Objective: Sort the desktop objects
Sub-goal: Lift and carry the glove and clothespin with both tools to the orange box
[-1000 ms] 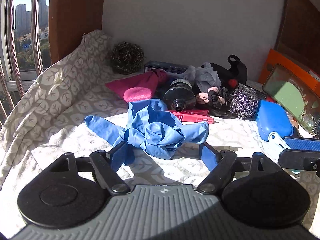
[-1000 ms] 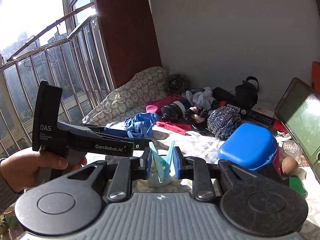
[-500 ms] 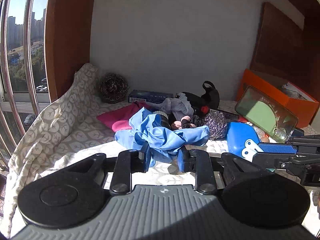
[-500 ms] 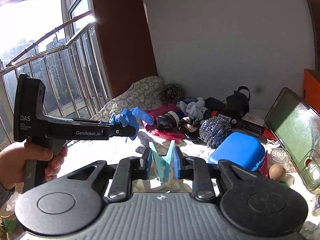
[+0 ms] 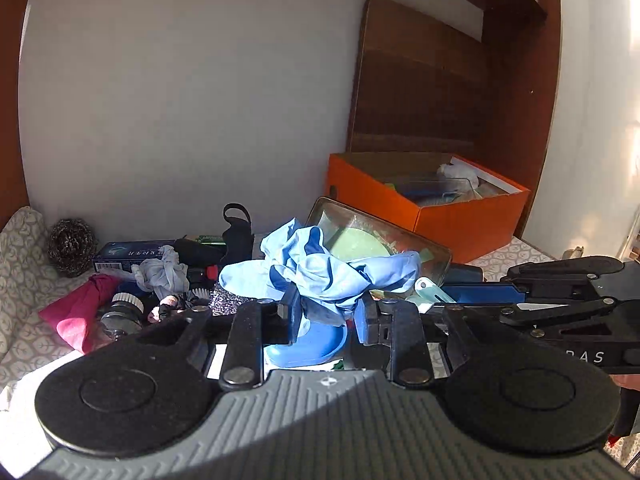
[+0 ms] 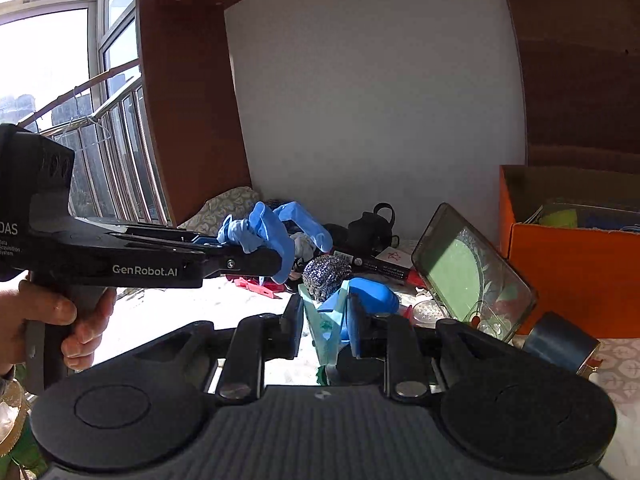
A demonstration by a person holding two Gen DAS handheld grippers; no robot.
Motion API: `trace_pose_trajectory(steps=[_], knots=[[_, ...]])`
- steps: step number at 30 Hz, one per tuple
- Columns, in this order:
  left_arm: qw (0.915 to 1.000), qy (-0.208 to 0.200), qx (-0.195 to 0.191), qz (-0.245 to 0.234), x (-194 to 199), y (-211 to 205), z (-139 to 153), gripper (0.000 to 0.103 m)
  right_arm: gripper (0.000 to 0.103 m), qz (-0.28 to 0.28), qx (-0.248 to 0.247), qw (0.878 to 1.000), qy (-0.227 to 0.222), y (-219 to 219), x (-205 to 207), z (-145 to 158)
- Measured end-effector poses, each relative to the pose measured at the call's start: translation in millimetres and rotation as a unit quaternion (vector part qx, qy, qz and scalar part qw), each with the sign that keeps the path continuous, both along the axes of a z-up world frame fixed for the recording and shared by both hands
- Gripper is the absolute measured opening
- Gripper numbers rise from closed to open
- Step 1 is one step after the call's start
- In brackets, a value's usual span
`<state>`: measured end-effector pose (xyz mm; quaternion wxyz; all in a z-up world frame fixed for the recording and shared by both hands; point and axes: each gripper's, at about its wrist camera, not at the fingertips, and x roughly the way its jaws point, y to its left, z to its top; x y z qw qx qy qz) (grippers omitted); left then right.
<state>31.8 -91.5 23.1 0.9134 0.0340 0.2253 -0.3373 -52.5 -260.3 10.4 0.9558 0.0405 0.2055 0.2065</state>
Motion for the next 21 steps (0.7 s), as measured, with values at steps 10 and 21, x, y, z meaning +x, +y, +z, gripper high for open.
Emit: trace_pose_trajectory(steps=[10,21], knots=[[0.9943,-0.018,-0.007,-0.105,-0.3,-77.1,18.8,0.026,0.021,-0.095,0.002,0.995,-0.026,-79.4,-18.2,21.0],[0.9898,-0.058,0.012,-0.130,35.3,-155.8,39.3,0.026,0.021,-0.154,-0.021,0.986,-0.057,-154.0,14.0,55.4]])
